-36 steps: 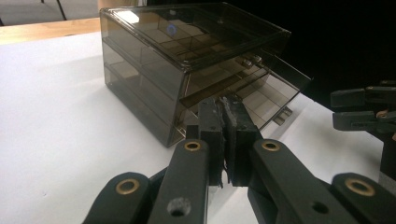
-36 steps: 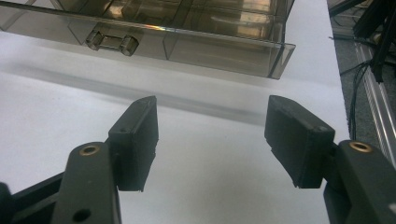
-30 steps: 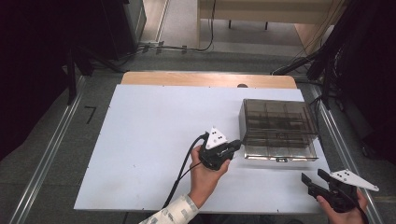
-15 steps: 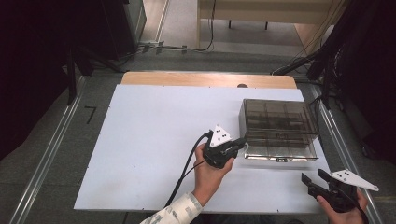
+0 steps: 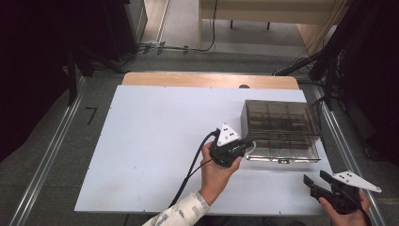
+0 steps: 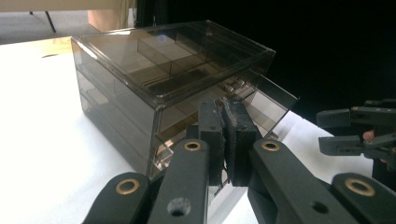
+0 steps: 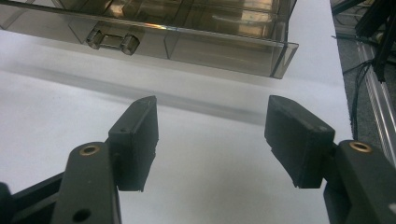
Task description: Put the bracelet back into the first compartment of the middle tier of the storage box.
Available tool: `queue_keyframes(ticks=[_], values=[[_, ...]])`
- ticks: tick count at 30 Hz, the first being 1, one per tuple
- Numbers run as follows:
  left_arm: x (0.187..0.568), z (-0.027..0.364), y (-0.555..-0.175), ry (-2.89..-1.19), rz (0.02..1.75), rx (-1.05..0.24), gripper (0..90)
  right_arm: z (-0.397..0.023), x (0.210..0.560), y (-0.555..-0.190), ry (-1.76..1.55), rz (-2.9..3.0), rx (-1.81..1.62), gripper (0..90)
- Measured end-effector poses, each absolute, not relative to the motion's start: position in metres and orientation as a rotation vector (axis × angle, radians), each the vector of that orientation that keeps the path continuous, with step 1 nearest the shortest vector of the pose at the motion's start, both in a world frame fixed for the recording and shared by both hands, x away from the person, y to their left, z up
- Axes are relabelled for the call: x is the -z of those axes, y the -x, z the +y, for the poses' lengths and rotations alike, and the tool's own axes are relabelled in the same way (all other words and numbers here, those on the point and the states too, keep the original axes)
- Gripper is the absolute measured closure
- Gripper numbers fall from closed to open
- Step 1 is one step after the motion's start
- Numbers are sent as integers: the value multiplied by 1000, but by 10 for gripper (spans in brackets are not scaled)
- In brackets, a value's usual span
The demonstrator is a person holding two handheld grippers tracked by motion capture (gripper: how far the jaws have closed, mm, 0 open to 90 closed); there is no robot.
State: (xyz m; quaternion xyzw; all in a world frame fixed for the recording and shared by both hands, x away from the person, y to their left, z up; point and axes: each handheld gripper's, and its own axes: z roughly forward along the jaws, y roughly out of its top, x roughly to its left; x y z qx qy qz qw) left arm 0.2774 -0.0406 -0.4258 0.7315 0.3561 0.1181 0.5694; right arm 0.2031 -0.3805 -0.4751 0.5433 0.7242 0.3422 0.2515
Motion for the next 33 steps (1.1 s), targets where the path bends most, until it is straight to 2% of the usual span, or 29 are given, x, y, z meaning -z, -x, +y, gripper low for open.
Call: queue_keyframes(ticks=[33], values=[[430, -68, -295, -1711, 821, -254, 882, -381, 475, -204, -1482, 1975, -936, 334]])
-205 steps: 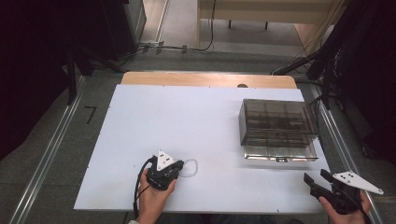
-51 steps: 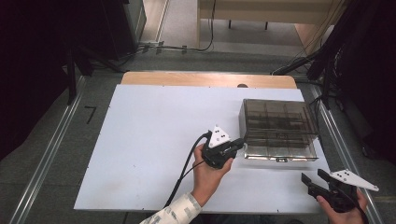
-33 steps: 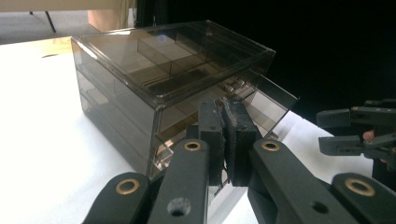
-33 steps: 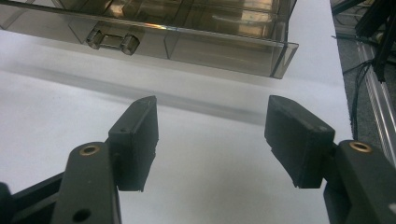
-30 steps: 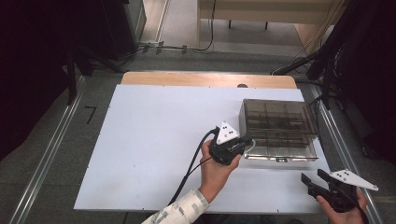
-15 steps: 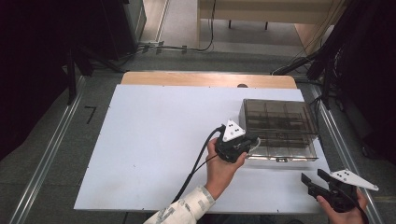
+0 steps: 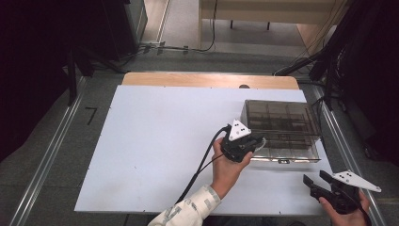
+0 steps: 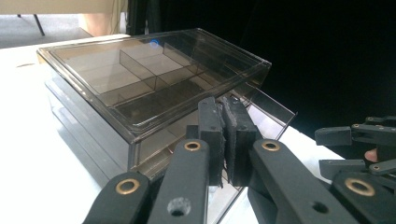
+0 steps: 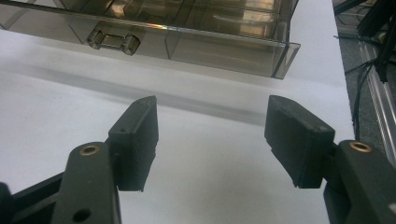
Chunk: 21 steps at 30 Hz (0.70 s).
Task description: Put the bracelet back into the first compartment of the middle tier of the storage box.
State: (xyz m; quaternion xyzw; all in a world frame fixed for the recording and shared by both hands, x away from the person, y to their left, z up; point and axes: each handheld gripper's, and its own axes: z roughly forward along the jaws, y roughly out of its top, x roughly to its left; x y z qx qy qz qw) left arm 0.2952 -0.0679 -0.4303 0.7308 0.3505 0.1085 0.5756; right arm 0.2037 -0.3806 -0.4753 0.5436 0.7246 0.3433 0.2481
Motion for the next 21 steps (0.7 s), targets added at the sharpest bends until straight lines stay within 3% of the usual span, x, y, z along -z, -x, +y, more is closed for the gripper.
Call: queue_keyframes(ticks=[21], values=[[451, -80, -311, -1763, 856, -263, 881, -381, 476, -204, -1476, 1979, -939, 334]])
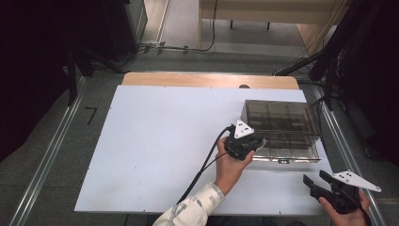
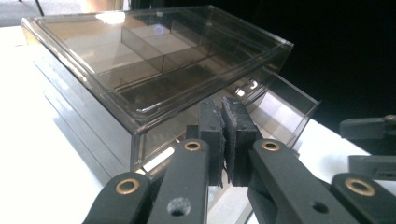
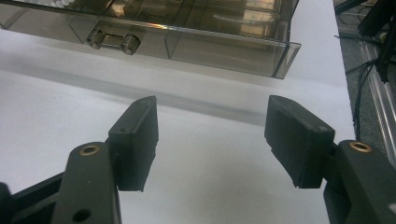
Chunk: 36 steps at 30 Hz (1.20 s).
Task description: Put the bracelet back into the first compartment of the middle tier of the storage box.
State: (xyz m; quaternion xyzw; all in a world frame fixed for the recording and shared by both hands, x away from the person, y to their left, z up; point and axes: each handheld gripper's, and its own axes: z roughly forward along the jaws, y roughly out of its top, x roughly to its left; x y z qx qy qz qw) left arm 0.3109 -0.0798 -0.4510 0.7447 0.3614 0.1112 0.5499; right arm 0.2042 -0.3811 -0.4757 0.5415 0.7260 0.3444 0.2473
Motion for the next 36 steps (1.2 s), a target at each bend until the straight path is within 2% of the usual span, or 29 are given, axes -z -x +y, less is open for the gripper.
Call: queue_keyframes(ticks=[18, 36], values=[[468, -87, -317, -1870, 865, -334, 873, -382, 476, -204, -1481, 1979, -937, 335], [457, -72, -302, -1851, 841, -334, 634, -382, 476, -204, -1485, 1979, -934, 334]])
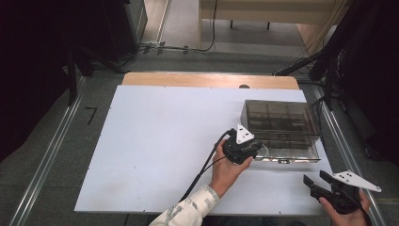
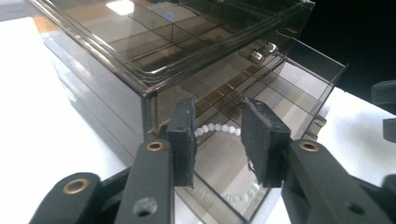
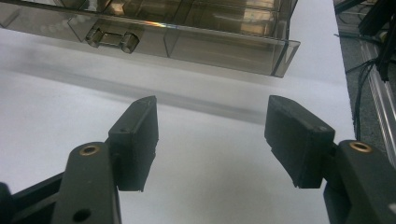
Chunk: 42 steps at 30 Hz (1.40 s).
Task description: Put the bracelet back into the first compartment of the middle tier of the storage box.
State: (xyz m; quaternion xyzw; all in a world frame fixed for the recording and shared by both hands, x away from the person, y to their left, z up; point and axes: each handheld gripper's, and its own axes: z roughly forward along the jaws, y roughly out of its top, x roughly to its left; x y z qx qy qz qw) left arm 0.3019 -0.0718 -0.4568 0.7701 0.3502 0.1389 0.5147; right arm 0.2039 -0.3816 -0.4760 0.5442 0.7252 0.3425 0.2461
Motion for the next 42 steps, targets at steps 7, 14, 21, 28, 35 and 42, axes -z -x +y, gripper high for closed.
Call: queue_keyframes(ticks=[7, 14, 21, 28, 35, 42], values=[[452, -45, -292, -1839, 874, -369, 513, -381, 476, -204, -1478, 1980, -931, 334], [448, -7, -281, -1830, 951, -466, 304, -379, 477, -205, -1480, 1987, -929, 334], [449, 41, -269, -1820, 1038, -488, 175, -378, 477, -205, -1477, 1991, -931, 334], [452, 87, -252, -1808, 1106, -531, 140, -377, 476, -206, -1478, 1992, -934, 334], [457, 124, -235, -1783, 1170, -561, 128, -375, 477, -207, -1473, 1999, -926, 333], [462, 153, -225, -1751, 1232, -595, 128, -374, 478, -208, -1478, 2003, -926, 333]])
